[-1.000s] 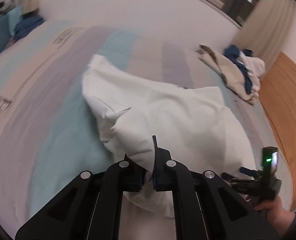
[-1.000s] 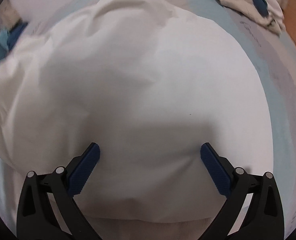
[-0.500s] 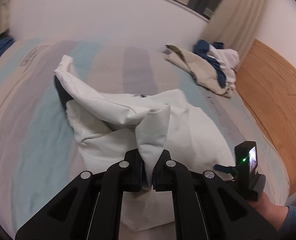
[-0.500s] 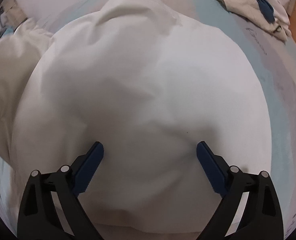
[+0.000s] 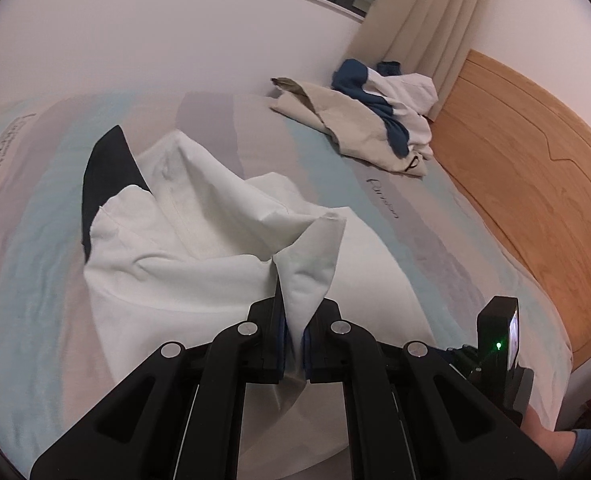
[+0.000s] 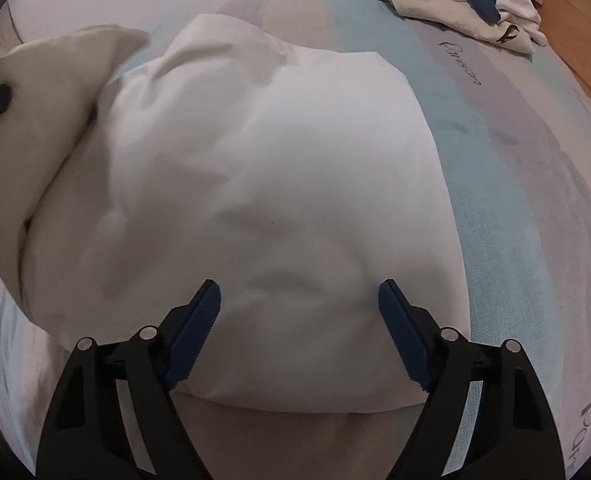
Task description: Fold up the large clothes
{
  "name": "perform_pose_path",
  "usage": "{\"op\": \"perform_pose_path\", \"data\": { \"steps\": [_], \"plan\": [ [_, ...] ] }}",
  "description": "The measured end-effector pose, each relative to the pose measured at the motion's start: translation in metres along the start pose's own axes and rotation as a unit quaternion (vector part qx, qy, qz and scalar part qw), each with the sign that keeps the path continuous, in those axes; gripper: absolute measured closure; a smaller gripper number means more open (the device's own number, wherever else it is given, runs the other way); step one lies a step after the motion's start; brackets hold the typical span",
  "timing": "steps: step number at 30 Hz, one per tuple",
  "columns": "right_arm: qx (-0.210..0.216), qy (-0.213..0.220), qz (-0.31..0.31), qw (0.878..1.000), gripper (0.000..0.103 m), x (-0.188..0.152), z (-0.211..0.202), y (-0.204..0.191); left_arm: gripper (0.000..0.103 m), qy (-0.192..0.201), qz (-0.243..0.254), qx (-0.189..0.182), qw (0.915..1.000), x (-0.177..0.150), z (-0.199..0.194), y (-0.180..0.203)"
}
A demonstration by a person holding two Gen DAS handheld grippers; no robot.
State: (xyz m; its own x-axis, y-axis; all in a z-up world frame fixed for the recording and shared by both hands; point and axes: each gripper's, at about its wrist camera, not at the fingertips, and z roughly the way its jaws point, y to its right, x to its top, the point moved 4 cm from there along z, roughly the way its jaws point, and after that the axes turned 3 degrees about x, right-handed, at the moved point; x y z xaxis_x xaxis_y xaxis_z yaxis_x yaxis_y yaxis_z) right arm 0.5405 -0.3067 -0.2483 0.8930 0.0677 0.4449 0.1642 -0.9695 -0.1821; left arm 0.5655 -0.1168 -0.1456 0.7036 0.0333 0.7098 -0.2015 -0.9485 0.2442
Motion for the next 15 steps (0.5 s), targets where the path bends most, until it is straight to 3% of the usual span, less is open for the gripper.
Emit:
{"op": "perform_pose_path", "data": {
  "steps": [6, 15],
  "plan": [
    [0.004, 0.003, 0.019, 1.000, 0.025, -0.009, -0.012, 0.007, 0.099, 0.006, 0.018, -0.012, 0.9997, 0.013, 0.012, 0.033],
    [0.031, -0.006, 0.020, 0.999, 0.022, -0.029, 0.004, 0.014, 0.099, 0.012, 0.088, -0.092, 0.9918, 0.026, 0.032, 0.131]
  ]
}}
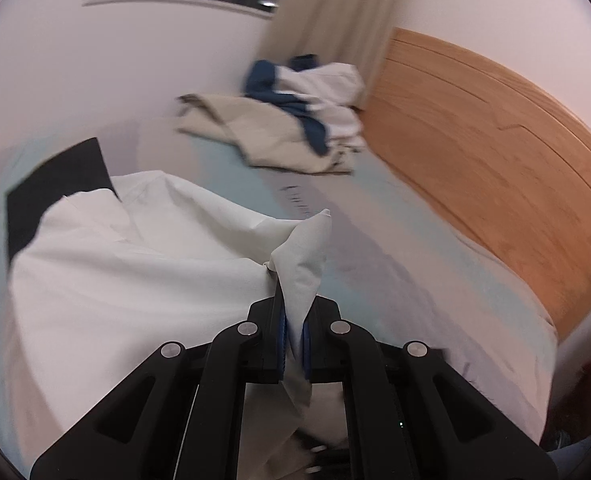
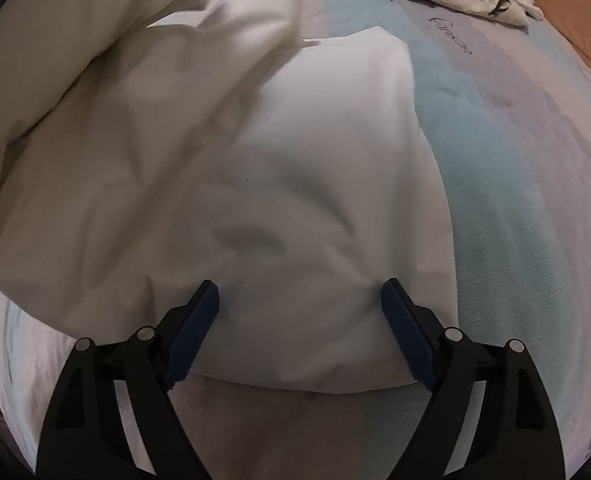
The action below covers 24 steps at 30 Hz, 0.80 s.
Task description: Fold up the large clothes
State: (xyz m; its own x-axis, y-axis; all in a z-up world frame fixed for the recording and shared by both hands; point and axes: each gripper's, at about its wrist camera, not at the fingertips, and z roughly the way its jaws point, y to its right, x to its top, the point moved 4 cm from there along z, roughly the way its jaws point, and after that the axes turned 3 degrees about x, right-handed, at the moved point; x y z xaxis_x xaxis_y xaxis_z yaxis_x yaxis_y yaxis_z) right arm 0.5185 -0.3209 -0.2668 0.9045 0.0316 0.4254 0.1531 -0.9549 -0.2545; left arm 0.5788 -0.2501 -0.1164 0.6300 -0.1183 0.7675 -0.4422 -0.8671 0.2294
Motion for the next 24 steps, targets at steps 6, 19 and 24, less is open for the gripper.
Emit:
{"op": "perform_pose_path", "data": {
  "steps": [6, 19, 24],
  "plan": [
    [0.021, 0.007, 0.010, 1.000, 0.022, -0.003, 0.001, 0.002, 0.099, -0.020, 0.042, -0.068, 0.9966, -0.006, 0.013, 0.061],
    [-0.023, 0.024, 0.039, 0.999, 0.027, -0.048, -0.077, 0.058, 0.099, -0.098, 0.034, -0.077, 0.9916, -0.063, 0.057, 0.075],
    [-0.048, 0.031, 0.082, 0.995, 0.027, -0.042, -0.098, 0.101, 0.099, -0.137, 0.046, -0.051, 0.9882, -0.100, 0.083, 0.075]
  ]
}}
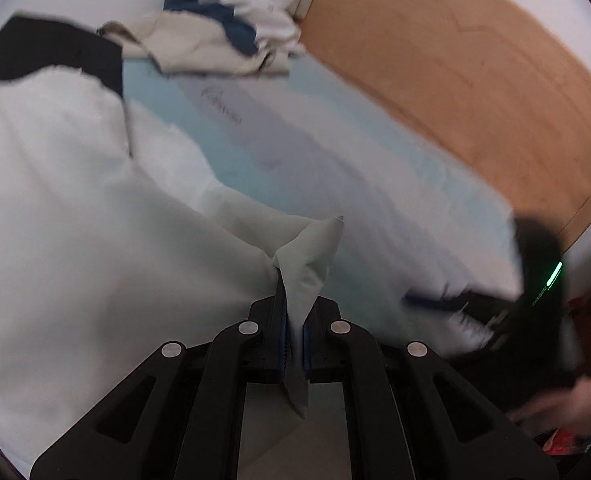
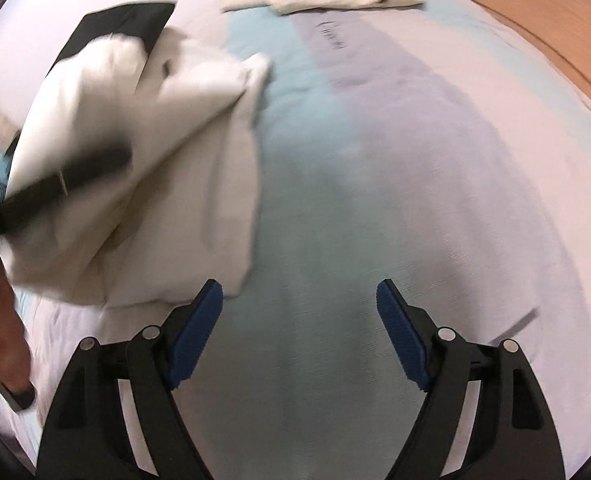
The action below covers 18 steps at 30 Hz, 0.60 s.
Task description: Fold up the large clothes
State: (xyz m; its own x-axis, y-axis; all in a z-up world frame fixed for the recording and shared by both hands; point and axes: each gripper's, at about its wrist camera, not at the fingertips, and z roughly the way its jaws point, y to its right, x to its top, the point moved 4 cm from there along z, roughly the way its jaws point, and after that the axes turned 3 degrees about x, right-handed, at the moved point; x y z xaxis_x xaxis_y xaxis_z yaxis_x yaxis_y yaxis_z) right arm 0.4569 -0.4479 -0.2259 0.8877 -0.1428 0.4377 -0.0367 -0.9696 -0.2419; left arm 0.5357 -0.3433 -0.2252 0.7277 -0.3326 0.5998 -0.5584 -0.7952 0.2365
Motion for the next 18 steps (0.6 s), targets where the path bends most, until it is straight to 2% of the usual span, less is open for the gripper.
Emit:
{"op": "perform_pose_path", "data": {
  "steps": [4, 11, 15, 18],
  "plan": [
    [-0.006, 0.019, 0.006, 1.000, 0.027, 0.032, -0.005, 0.016, 0.099, -0.028, 0.012, 0.032, 0.9990, -0.021, 0.025, 0.003],
    [0.016, 0.053, -0.024, 0.998, 0.027, 0.082, -0.021, 0.001, 0.099, -0.060, 0.009, 0.069, 0.9958, -0.044, 0.058, -0.005],
    [0.018, 0.054, -0.039, 0.998, 0.027, 0.083, -0.022, -0.003, 0.098, -0.067, 0.012, 0.084, 0.9942, -0.050, 0.065, -0.006],
    [0.018, 0.041, -0.023, 0.999, 0.027, 0.074, -0.011, 0.005, 0.095, -0.058, 0.016, 0.089, 0.9943, -0.046, 0.052, -0.003]
  ]
}}
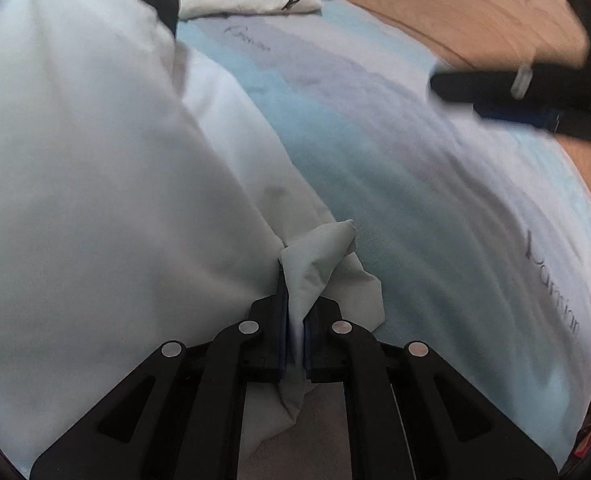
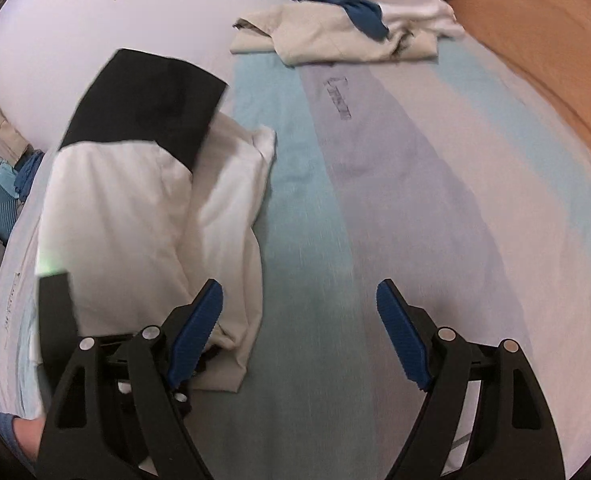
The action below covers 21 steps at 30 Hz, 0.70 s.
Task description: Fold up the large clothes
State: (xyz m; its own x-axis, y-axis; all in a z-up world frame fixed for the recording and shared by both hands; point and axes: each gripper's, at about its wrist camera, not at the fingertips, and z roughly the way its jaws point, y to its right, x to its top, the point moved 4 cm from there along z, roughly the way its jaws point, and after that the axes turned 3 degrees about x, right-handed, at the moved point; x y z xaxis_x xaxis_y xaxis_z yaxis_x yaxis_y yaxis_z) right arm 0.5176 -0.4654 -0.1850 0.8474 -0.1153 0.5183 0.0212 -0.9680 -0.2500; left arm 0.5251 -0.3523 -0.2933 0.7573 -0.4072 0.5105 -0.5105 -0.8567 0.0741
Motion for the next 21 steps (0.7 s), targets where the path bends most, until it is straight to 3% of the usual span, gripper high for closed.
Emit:
{"op": "perform_pose_path", "data": {
  "steps": [4, 7, 10, 14, 18, 21],
  "plan": [
    [-0.004, -0.017, 0.018, 1.000, 0.027, -0.016, 0.016, 0.002, 0.091, 0.026, 0.024, 0.009, 0.9993, 0.000, -0.030, 0.005],
    [0.004, -0.015, 0.023, 1.000, 0.027, -0.017, 0.016, -0.004, 0.078, 0.028, 0.013, 0.004, 0.9995, -0.008, -0.038, 0.000],
    [0.027, 0.001, 0.013, 1.000, 0.027, 0.006, 0.014, -0.022, 0.076, 0.019, -0.010, -0.004, 0.9998, -0.014, -0.031, -0.010],
    [0.061, 0.015, -0.056, 0.996, 0.027, 0.056, 0.021, -0.069, 0.077, 0.025, -0.008, -0.007, 0.9996, -0.012, -0.026, -0.009],
    [0.105, -0.020, -0.087, 0.991, 0.027, 0.084, 0.050, -0.101, 0.077, 0.030, -0.007, -0.008, 0.9995, -0.017, -0.031, -0.009],
    [0.154, -0.061, -0.071, 0.984, 0.027, 0.085, 0.076, -0.116, 0.076, 0.033, -0.004, -0.015, 0.9993, -0.013, -0.037, -0.009]
  ]
}}
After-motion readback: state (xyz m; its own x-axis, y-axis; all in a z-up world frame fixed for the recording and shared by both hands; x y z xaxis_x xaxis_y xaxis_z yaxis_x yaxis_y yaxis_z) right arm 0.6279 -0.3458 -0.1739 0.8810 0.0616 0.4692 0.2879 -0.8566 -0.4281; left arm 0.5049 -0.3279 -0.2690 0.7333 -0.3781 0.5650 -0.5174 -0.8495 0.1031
